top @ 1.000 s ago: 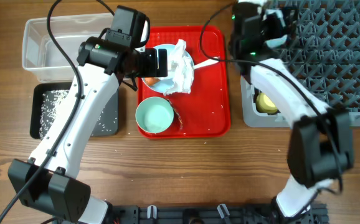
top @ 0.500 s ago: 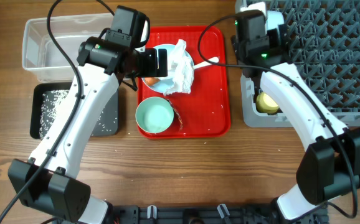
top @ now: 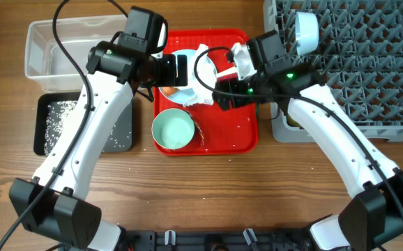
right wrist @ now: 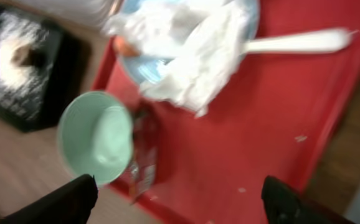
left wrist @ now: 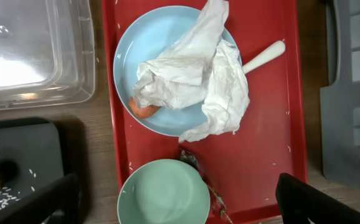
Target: Sort waste into correct bins and load items into the dishwasher rack
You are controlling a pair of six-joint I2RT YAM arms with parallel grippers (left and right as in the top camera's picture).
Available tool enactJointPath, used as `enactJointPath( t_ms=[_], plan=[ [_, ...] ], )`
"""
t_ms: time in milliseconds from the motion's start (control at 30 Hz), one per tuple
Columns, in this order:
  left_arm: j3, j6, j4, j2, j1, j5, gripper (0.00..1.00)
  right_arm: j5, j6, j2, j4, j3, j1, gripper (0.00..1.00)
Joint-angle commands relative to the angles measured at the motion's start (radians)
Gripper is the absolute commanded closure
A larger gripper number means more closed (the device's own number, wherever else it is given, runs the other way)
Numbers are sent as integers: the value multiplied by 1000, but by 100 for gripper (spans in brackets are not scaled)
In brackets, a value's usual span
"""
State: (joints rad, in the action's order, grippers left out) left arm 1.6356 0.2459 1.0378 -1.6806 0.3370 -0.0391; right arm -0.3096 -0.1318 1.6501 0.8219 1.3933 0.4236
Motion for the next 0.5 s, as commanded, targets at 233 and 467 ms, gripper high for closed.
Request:
enactJointPath(
  t_ms=[233,467],
  plan=[
    [1,130,-17,5,-186,-31,0,-12,-53,-2,-74,-207,172,32],
    [1,39,2,-16,-159,-79,1,142,-209,-55,-137,-221,78,28]
  ],
)
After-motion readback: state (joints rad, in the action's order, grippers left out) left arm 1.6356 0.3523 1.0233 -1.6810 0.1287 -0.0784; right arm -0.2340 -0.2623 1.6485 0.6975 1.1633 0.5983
